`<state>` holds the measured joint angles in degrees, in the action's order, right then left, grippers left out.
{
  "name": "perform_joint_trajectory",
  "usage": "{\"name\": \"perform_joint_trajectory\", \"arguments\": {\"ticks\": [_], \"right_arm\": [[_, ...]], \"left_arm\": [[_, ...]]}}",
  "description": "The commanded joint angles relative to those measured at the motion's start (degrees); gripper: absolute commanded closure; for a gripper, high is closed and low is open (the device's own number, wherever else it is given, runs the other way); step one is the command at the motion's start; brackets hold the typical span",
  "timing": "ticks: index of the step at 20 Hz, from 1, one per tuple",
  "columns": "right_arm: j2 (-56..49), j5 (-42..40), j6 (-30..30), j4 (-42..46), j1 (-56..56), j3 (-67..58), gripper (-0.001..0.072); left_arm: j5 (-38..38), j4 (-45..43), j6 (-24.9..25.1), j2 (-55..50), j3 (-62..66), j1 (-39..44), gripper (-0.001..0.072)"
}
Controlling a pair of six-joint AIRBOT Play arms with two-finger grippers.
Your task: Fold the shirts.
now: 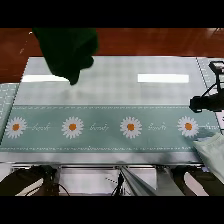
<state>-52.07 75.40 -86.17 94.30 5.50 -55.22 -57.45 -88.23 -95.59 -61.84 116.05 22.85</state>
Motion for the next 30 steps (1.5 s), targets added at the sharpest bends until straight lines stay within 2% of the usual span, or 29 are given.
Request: {"name": "perform_joint_trajectory", "arguments": {"ticks": [1,7,10,13,14,16,17,19,22,24,25,27,28,30], "right_arm": [[0.0,3.6,0.0,4.4,0.0,0.0,0.0237],[0.0,4.4,0.0,4.8,0.0,0.0,0.0238],[0.0,4.3,0.0,5.3,0.0,0.0,0.0237],[0.0,4.3,0.0,5.3,0.0,0.0,0.0238],[0.0,4.3,0.0,5.3,0.0,0.0,0.0238],[0.0,4.2,0.0,5.3,0.0,0.0,0.0237],[0.0,4.1,0.0,5.3,0.0,0.0,0.0238],[0.0,3.4,0.0,5.3,0.0,0.0,0.0237],[0.0,1.5,0.0,5.3,0.0,0.0,0.0237],[0.0,0.7,0.0,5.7,0.0,0.0,0.0237],[0.0,0.4,0.0,6.2,0.0,0.0,0.0237],[0.0,-0.5,0.0,6.3,0.0,0.0,0.0237],[0.0,-0.9,0.0,6.3,0.0,0.0,0.0237],[0.0,-1.1,0.0,6.3,0.0,0.0,0.0237]], "left_arm": [[-0.3,-0.1,-0.1,1.6,-1.3,7.7,0.0672],[-0.2,3.4,-0.3,-6.1,-11.6,19.7,0.0672],[-0.2,7.2,-0.2,-14.1,-15.7,24.7,0.0672],[-0.2,7.3,-0.1,-23.8,-16.5,28.6,0.067],[-0.2,7.3,-0.1,-26.9,-16.5,29.6,0.0649],[-0.9,7.3,0.0,-30.5,-16.4,30.4,0.0438],[-2.4,7.2,0.9,-30.8,-16.4,30.0,0.0434],[-8.2,4.9,3.7,-29.5,-15.2,27.4,0.043],[-20.7,-7.9,4.1,-24.5,-12.6,19.7,0.0429],[-25.0,-8.9,5.0,-19.7,-12.6,11.6,0.0414],[-26.3,-8.1,4.8,-17.6,-12.8,7.4,0.0331],[-28.3,-1.7,4.9,-14.3,-12.8,-1.0,0.0247],[-29.4,2.3,5.0,-13.1,-12.8,-4.6,0.0158],[-33.0,9.0,6.3,-11.7,-12.8,-9.5,0.0088]]}}
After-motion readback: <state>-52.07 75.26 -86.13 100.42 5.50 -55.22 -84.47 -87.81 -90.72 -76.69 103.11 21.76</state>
